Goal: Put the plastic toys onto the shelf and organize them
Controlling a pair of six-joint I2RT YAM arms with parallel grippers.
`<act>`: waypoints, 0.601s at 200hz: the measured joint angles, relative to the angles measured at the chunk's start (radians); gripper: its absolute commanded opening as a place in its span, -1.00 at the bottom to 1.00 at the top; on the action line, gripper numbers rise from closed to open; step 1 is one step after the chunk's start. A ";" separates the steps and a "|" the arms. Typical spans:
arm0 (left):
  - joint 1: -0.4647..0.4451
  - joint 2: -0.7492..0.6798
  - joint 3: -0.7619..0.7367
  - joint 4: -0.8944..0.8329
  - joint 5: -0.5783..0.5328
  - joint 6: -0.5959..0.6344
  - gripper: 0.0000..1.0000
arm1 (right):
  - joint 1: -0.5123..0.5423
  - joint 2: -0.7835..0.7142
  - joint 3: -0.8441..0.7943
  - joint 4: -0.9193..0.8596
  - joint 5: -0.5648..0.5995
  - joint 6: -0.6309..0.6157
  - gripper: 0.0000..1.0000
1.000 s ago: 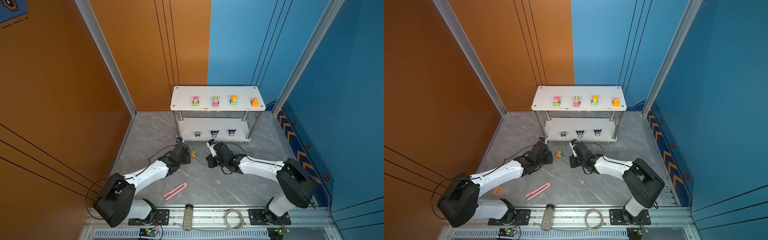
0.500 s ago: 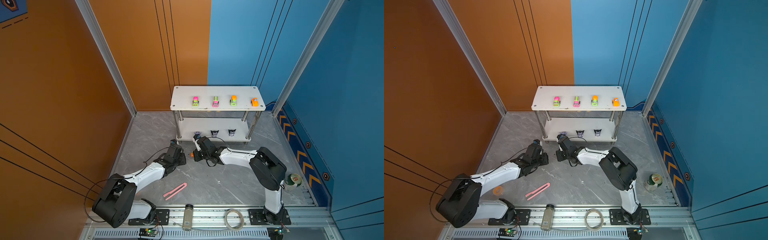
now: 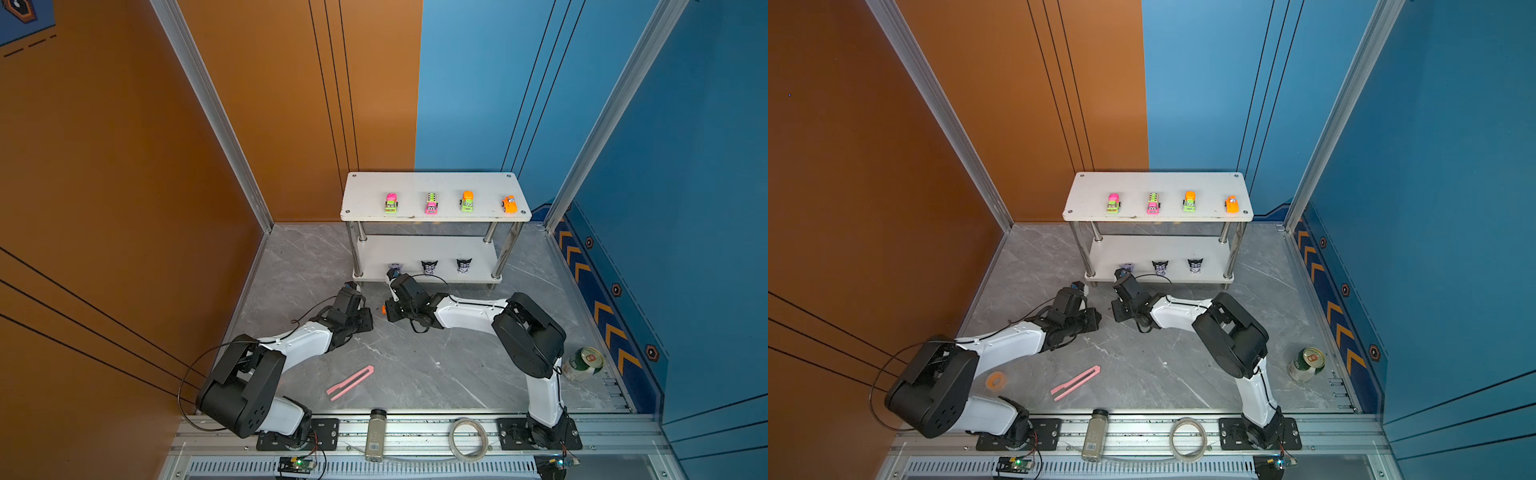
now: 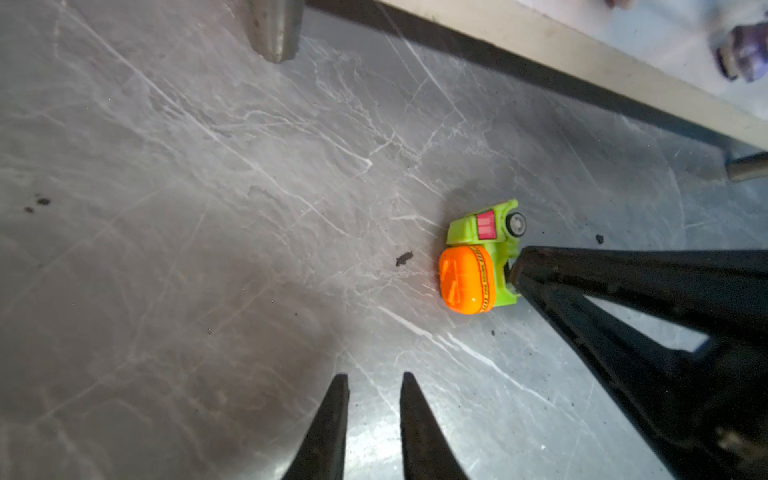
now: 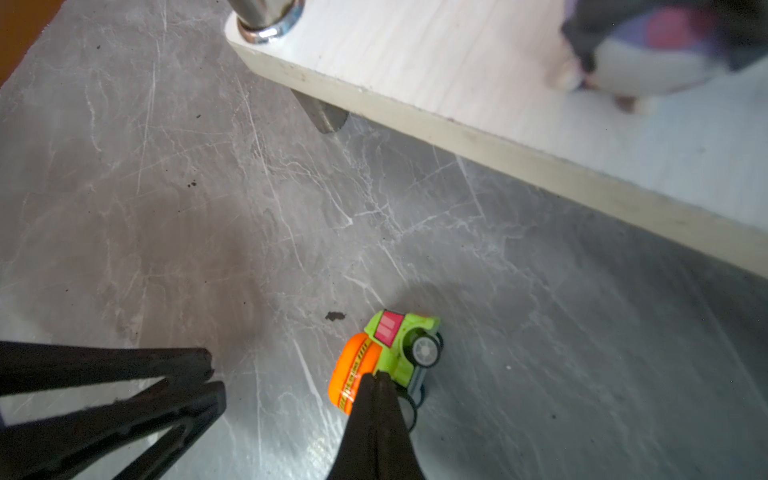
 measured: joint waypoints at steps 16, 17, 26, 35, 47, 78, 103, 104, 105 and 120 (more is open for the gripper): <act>0.000 0.000 0.000 0.006 0.010 -0.002 -0.24 | -0.003 -0.001 -0.018 0.035 0.000 0.011 -1.00; 0.000 0.000 0.000 0.006 0.010 0.000 -0.23 | -0.003 -0.002 -0.021 0.038 0.000 0.010 -1.00; 0.000 0.000 0.000 0.007 0.015 0.000 -0.20 | -0.004 -0.006 -0.034 0.055 0.000 0.014 -1.00; 0.000 0.000 0.000 0.008 0.016 -0.002 -0.18 | -0.005 -0.011 -0.047 0.070 0.000 0.018 -1.00; -0.001 0.001 0.004 0.007 0.019 -0.002 -0.16 | -0.010 -0.022 -0.069 0.093 0.000 0.021 -1.00; -0.017 0.011 0.030 0.006 0.020 -0.002 -0.12 | -0.026 -0.061 -0.133 0.129 0.004 0.033 -1.00; -0.048 0.018 0.058 -0.001 0.019 -0.001 -0.12 | -0.043 -0.084 -0.195 0.132 0.019 0.044 -1.00; -0.049 0.018 0.059 -0.001 0.019 -0.001 -0.12 | -0.044 -0.084 -0.196 0.132 0.019 0.044 -1.00; -0.050 0.018 0.061 -0.001 0.019 -0.001 -0.12 | -0.045 -0.084 -0.198 0.131 0.019 0.045 -1.00; -0.064 0.023 0.077 -0.003 0.019 -0.001 -0.12 | -0.051 -0.084 -0.239 0.128 0.022 0.048 -1.00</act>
